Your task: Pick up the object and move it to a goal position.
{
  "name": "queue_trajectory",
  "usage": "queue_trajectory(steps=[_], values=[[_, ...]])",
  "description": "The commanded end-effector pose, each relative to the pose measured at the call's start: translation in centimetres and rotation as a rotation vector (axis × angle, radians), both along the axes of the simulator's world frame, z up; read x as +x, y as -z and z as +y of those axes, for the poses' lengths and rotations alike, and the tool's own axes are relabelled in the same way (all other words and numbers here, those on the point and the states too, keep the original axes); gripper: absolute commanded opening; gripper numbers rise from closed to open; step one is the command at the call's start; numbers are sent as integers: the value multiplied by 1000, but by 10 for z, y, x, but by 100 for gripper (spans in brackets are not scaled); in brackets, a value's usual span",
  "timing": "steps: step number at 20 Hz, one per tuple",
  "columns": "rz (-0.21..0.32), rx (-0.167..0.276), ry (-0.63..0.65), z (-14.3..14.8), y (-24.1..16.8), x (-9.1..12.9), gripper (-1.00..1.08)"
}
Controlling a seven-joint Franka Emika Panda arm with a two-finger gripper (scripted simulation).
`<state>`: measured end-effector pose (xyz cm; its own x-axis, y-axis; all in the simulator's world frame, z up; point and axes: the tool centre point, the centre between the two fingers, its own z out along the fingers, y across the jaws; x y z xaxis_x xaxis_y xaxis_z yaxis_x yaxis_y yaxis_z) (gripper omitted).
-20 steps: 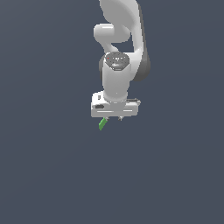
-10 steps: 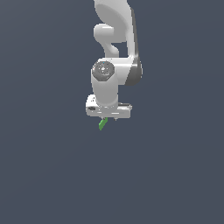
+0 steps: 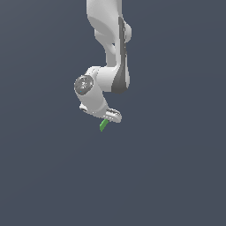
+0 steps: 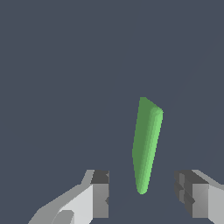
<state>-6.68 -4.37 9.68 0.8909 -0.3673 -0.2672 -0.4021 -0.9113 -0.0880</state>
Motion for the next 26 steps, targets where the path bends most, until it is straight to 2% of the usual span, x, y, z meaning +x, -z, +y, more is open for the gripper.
queue_trajectory(steps=[1, 6, 21, 22, 26], values=[[24, 16, 49, -3, 6, -6, 28], [45, 30, 92, -7, 11, -12, 28], [46, 29, 93, 0, 39, -20, 28], [46, 29, 93, 0, 39, -20, -100], [46, 29, 93, 0, 39, -20, -100]])
